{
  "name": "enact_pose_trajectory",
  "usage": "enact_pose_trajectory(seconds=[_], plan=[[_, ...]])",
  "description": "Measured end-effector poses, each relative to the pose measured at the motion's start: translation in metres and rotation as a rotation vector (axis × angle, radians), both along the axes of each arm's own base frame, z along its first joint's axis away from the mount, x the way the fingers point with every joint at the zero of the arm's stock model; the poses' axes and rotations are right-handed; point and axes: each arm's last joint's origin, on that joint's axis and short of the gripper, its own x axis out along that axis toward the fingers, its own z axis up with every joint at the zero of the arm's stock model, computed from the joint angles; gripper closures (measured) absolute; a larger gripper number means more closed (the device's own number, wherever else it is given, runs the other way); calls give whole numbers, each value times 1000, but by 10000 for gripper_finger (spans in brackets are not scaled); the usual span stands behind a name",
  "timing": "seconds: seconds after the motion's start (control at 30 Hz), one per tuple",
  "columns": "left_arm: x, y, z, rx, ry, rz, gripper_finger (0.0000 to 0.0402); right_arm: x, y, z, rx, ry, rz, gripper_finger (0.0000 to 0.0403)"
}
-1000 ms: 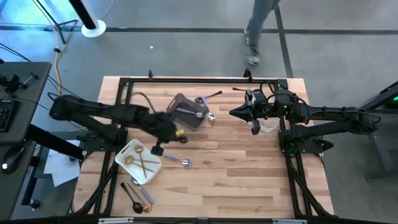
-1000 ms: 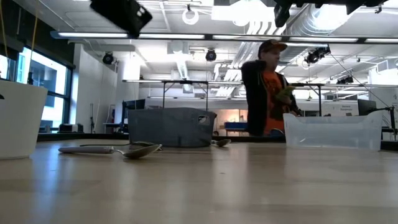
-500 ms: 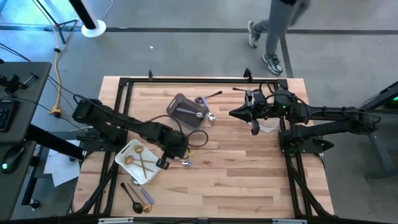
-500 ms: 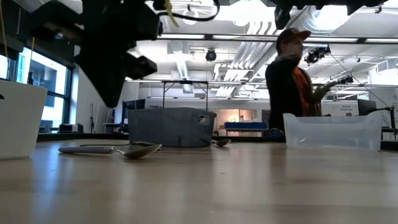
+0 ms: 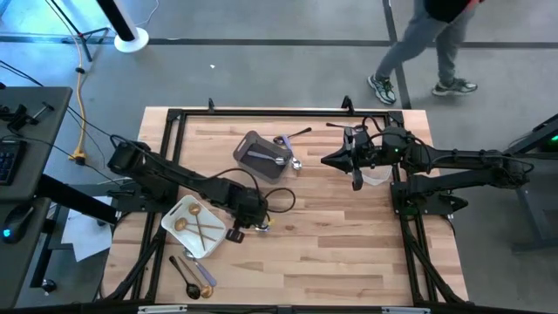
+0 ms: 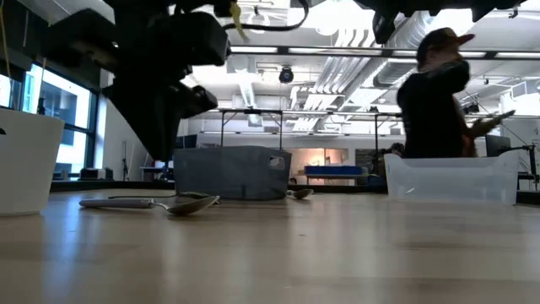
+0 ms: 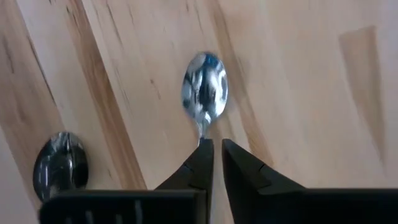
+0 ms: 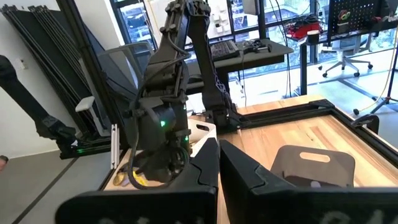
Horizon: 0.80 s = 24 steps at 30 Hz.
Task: Sort silverware by color (type)
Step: Put the center purple spoon into the black bin
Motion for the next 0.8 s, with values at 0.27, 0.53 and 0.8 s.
enact_pose_trajectory(seconds=[0.27,0.53,0.8], plan=[[6,-1,-19,53,36,28,306,0,0,-1,-3,8,0,403],[9,-1,-28,71,57,53,254,0,0,-2,-8,17,1,403],[12,-1,-35,73,61,35,245,0,0,-2,-8,22,1,403]])
